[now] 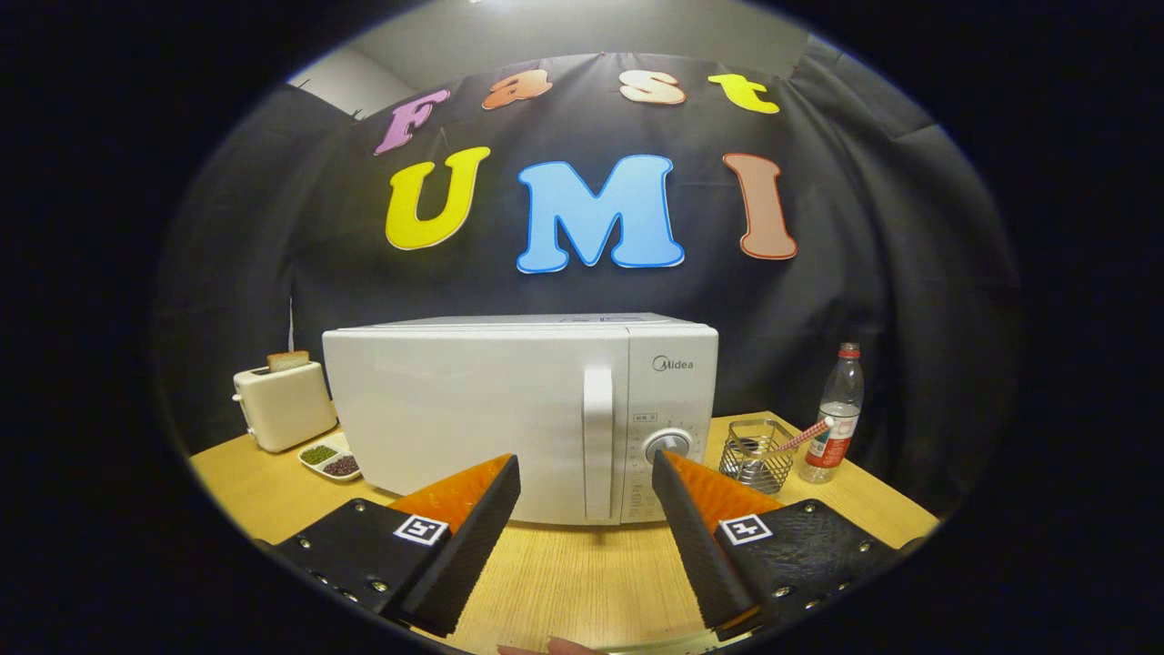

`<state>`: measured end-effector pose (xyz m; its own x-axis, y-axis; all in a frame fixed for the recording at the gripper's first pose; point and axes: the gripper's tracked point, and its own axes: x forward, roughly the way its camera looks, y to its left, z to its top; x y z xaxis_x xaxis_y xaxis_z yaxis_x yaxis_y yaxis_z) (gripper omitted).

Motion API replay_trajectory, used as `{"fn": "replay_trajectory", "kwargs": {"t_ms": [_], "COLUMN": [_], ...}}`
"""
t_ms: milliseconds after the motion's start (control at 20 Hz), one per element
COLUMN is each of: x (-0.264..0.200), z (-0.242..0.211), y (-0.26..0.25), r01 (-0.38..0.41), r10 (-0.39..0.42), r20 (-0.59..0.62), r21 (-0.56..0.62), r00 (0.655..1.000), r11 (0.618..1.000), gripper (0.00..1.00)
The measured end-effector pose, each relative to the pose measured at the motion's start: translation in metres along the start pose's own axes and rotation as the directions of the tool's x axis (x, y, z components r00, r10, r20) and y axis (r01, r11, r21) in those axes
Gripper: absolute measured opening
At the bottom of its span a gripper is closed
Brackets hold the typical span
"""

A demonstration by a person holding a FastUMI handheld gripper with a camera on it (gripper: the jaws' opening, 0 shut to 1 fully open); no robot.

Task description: Open the microwave, put the food inside, and close the microwave door.

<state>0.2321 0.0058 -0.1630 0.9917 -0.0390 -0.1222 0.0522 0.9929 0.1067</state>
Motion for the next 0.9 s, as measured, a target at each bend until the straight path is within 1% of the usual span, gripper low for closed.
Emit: {"fn": "replay_trajectory", "kwargs": {"t_ms": [200,250,350,400,450,550,600,650,700,750,850,900], "x": [0.029,0.035,0.050,0.056,0.060,0.070,0.074,0.074,0.076,0.075,0.071,0.070], "z": [0.002,0.003,-0.001,-0.001,-0.002,-0.009,-0.011,-0.015,-0.014,-0.016,-0.015,-0.014], "y": [0.004,0.006,0.004,-0.003,-0.005,0.003,0.004,-0.002,-0.008,-0.008,-0.007,-0.008], "r01": [0.004,0.005,0.021,0.054,0.064,0.037,0.029,0.056,0.083,0.086,0.092,0.098], "r10": [-0.003,-0.004,-0.020,-0.053,-0.062,-0.031,-0.020,-0.046,-0.074,-0.078,-0.089,-0.095], "r20": [-0.027,-0.029,-0.034,-0.039,-0.043,-0.079,-0.095,-0.107,-0.094,-0.094,-0.090,-0.090], "r21": [0.040,0.045,0.041,0.032,0.043,0.081,0.095,0.093,0.093,0.084,0.039,0.024], "r00": [1.000,1.000,0.999,0.998,0.997,0.996,0.995,0.993,0.993,0.992,0.992,0.991], "r11": [0.999,0.999,0.999,0.998,0.997,0.996,0.995,0.994,0.992,0.993,0.995,0.995], "gripper": [0.92,0.90,0.90,0.87,0.79,0.74,0.75,0.64,0.53,0.37,0.24,0.23]}}
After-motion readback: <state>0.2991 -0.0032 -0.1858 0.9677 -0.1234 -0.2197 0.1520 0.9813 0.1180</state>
